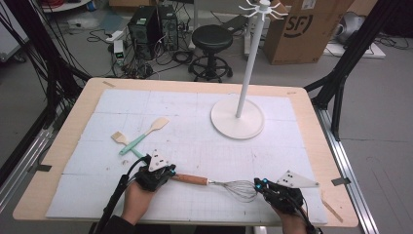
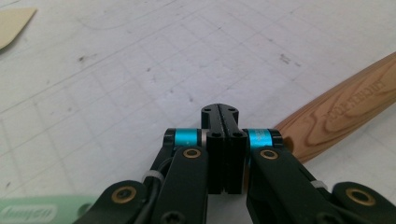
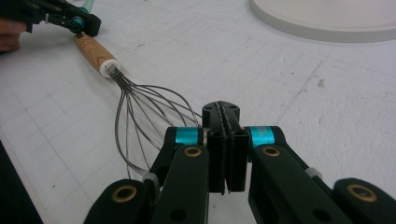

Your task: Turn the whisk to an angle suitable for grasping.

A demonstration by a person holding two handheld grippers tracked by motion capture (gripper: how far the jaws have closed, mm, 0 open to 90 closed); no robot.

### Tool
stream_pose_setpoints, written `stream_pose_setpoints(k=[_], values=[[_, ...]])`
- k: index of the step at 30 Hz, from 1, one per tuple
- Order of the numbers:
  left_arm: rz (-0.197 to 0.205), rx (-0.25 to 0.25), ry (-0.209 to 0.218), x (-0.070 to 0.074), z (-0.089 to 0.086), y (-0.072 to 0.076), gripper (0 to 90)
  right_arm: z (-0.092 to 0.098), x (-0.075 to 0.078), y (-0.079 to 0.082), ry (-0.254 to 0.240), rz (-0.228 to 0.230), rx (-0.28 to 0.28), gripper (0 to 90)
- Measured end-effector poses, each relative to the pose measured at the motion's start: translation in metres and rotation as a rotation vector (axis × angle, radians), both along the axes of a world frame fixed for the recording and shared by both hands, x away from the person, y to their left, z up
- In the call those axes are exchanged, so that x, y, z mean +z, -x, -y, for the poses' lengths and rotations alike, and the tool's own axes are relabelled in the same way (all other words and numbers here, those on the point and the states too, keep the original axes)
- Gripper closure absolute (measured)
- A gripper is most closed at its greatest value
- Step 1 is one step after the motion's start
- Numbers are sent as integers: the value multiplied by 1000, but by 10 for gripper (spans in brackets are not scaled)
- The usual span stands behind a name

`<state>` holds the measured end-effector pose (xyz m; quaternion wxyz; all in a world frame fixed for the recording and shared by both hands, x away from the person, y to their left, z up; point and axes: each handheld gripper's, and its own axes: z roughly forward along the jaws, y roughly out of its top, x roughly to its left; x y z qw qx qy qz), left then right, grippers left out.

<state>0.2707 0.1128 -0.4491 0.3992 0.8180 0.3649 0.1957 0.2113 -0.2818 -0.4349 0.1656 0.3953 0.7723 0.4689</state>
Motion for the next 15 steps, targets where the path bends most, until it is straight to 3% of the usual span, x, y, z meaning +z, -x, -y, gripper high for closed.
stream_pose_setpoints(k=[2,5,9,15], values=[[10,26,4,2,-4,-1,895,1,1,2,-7,5,-8,892],[20,23,15,6,-14,4,895,5,2,3,-15,16,-22,892],[12,-34,25,4,-29,17,895,9,2,3,-27,23,-42,892],[-11,-114,18,2,-26,28,895,8,3,1,-25,28,-40,892]])
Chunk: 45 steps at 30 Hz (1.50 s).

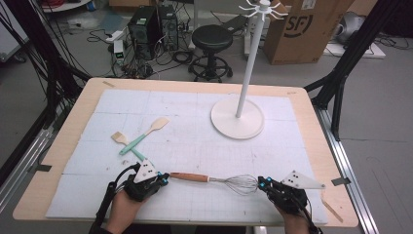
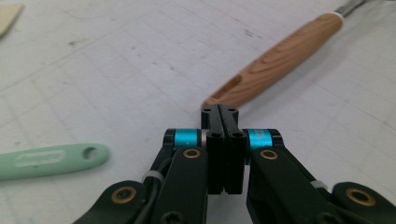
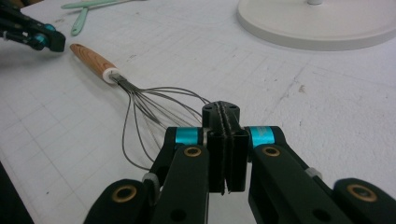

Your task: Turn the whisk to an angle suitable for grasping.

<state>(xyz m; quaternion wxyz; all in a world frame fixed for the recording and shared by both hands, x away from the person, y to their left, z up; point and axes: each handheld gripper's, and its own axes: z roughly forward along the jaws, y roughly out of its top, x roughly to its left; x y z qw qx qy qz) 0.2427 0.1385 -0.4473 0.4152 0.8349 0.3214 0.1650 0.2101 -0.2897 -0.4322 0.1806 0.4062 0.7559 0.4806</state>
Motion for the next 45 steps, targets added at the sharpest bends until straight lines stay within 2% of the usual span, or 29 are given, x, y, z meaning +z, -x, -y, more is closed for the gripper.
stream_pose_setpoints(k=[10,17,24,29,32,34,36,39,42,45], values=[[18,19,-30,-2,16,-11,895,1,-1,0,-8,-1,2,892],[38,38,-58,3,31,-28,895,1,-1,2,-11,-3,9,892],[44,73,-54,6,40,-46,894,1,-1,5,-20,-12,28,892],[35,103,-42,3,40,-54,893,-1,-2,8,-11,-5,51,892],[34,105,-50,3,37,-54,888,-1,-2,8,-21,5,56,892],[39,102,-39,6,34,-51,884,-1,-1,8,-26,16,55,892],[44,102,-1,11,28,-48,880,0,0,9,-35,24,50,874],[52,100,90,16,13,-41,873,0,4,9,-42,41,38,812],[73,112,180,20,-10,-33,843,1,7,8,-55,46,14,668],[121,109,274,25,-38,-24,781,1,11,5,-69,56,-16,529]])
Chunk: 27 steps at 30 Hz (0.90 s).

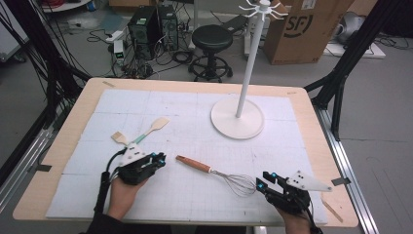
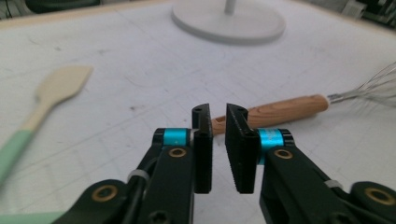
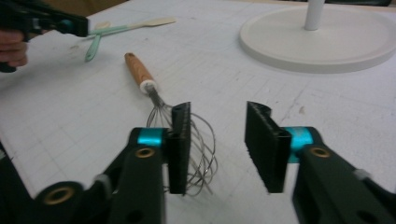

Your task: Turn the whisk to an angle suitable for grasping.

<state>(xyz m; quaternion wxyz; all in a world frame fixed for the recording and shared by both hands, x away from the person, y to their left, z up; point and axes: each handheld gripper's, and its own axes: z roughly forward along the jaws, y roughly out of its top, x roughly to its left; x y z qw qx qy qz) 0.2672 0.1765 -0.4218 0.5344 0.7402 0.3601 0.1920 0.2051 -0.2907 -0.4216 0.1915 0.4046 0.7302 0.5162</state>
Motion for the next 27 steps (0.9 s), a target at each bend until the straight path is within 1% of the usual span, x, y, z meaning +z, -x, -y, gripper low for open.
stream_pose_setpoints(k=[1,3,4,6,7,8,10,12,13,16,18,19,22,27], values=[[14,3,25,2,-8,2,741,-1,1,-1,-1,16,-10,476],[46,1,61,5,-24,8,668,-2,3,-2,-7,37,-18,407],[63,4,70,6,-31,10,617,-3,5,-4,-6,47,-25,353],[89,6,96,8,-45,14,488,-5,7,-8,-6,54,-30,286],[93,11,102,8,-52,16,419,-7,9,-11,-5,60,-31,258],[98,24,110,9,-57,18,376,-8,10,-13,-6,63,-31,235],[114,57,107,9,-69,22,294,-12,12,-18,7,80,-33,181],[131,76,105,9,-80,27,239,-16,15,-23,6,87,-23,179],[139,83,110,9,-85,28,214,-19,16,-25,4,90,-15,175],[151,103,119,10,-101,33,212,-24,19,-31,-3,93,0,168],[159,109,122,10,-107,35,212,-28,22,-33,-12,98,13,168],[164,115,121,11,-111,36,212,-29,23,-34,-6,106,18,168],[176,119,125,11,-116,39,212,-31,24,-35,2,116,-6,168],[182,136,134,10,-118,41,213,-30,23,-34,10,112,4,168]])
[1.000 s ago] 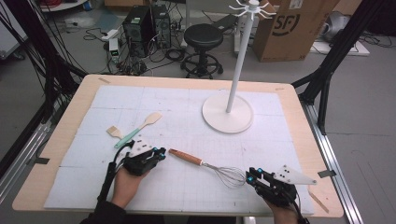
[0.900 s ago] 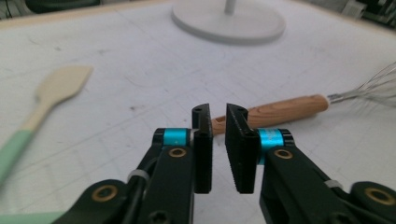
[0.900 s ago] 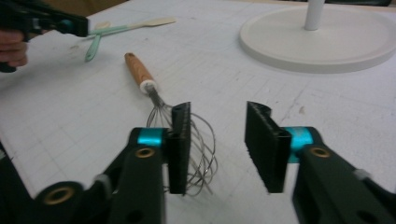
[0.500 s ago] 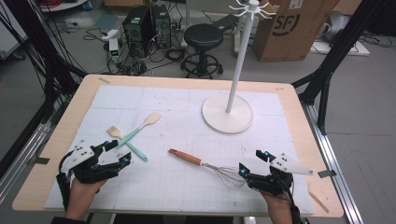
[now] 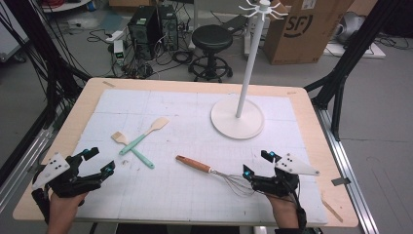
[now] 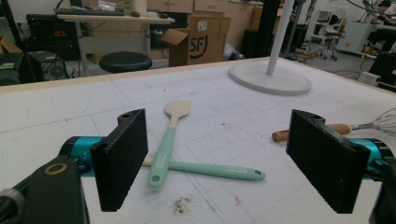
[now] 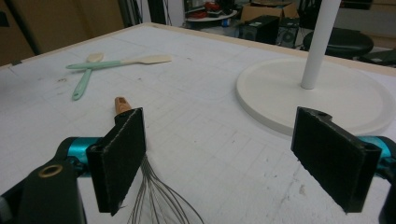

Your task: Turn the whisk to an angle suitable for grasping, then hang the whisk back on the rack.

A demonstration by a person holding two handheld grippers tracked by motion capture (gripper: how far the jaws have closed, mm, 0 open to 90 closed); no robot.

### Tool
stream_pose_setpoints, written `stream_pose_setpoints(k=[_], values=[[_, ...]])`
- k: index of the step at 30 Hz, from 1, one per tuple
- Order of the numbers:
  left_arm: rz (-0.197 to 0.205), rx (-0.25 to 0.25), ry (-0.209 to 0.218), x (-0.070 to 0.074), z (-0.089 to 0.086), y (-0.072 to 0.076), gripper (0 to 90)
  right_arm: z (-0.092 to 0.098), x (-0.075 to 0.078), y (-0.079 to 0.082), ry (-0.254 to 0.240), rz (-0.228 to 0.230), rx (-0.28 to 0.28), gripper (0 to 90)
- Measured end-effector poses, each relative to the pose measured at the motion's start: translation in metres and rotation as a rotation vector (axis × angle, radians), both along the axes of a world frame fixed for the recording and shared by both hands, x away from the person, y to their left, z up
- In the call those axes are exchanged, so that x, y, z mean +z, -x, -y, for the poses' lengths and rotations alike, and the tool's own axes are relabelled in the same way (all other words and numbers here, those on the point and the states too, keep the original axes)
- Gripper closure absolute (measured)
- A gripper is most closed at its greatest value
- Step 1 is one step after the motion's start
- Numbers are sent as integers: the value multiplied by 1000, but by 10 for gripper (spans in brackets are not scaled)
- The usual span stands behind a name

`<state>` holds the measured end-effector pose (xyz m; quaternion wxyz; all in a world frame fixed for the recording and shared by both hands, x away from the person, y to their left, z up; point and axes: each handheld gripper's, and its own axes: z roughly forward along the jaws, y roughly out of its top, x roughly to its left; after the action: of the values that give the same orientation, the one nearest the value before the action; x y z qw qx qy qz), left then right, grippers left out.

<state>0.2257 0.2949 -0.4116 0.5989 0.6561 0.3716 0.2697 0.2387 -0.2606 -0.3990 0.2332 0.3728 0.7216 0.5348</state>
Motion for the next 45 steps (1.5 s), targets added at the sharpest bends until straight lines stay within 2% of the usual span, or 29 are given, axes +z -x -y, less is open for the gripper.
stream_pose_setpoints(k=[7,10,14,21,23,26,31,35,37,41,45], values=[[8,-1,-6,-3,-1,3,211,-8,10,-6,2,13,47,168],[15,3,-1,-3,-1,5,200,-19,15,-12,16,5,79,168],[18,6,5,-5,-3,5,198,-40,20,-22,59,-10,132,168],[16,19,-10,-8,-6,7,199,-70,24,-39,101,-24,201,169],[21,25,-8,-7,-7,9,200,-79,24,-44,125,-39,226,169],[26,27,-3,-6,-8,10,200,-97,25,-53,196,-78,280,169],[15,20,-1,-9,-6,8,200,-115,21,-66,272,-143,325,169],[8,12,-5,-12,-4,7,201,-129,14,-76,321,-215,366,181],[7,10,-3,-12,-2,7,202,-136,10,-82,362,-251,389,197],[5,2,-9,-12,-1,6,204,-145,4,-89,412,-305,427,230],[0,0,-9,-14,0,6,205,-151,-2,-91,478,-330,444,260]])
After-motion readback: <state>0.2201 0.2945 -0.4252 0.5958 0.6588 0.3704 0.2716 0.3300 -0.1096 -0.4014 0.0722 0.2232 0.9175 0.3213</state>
